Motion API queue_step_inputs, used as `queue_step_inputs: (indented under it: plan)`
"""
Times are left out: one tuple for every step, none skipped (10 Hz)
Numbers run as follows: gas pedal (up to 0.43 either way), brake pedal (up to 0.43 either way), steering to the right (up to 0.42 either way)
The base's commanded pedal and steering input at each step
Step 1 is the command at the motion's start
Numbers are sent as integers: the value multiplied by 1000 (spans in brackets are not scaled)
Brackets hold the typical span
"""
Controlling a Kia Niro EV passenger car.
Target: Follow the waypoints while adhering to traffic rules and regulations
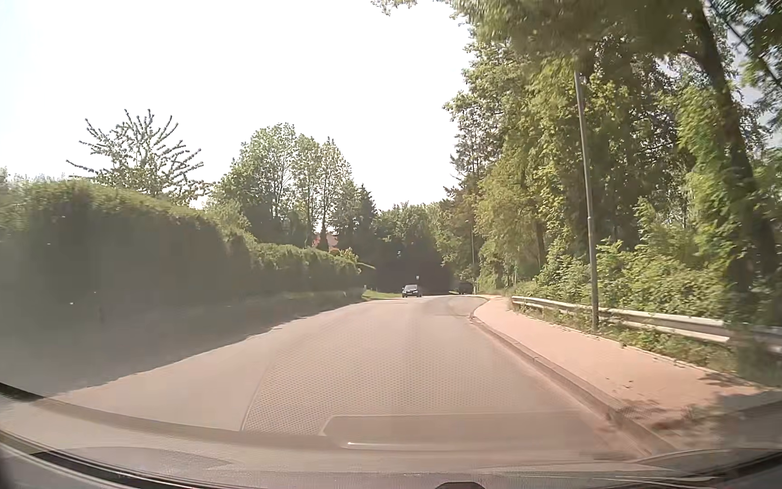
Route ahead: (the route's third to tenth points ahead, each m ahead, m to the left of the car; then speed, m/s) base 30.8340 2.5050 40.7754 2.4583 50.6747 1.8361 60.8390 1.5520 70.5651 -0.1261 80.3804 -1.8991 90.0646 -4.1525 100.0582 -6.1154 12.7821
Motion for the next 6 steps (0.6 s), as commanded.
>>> queue_step_inputs:
  plan:
    - [0,0,2]
    - [0,0,2]
    - [59,0,2]
    - [157,0,2]
    - [157,0,2]
    - [157,0,2]
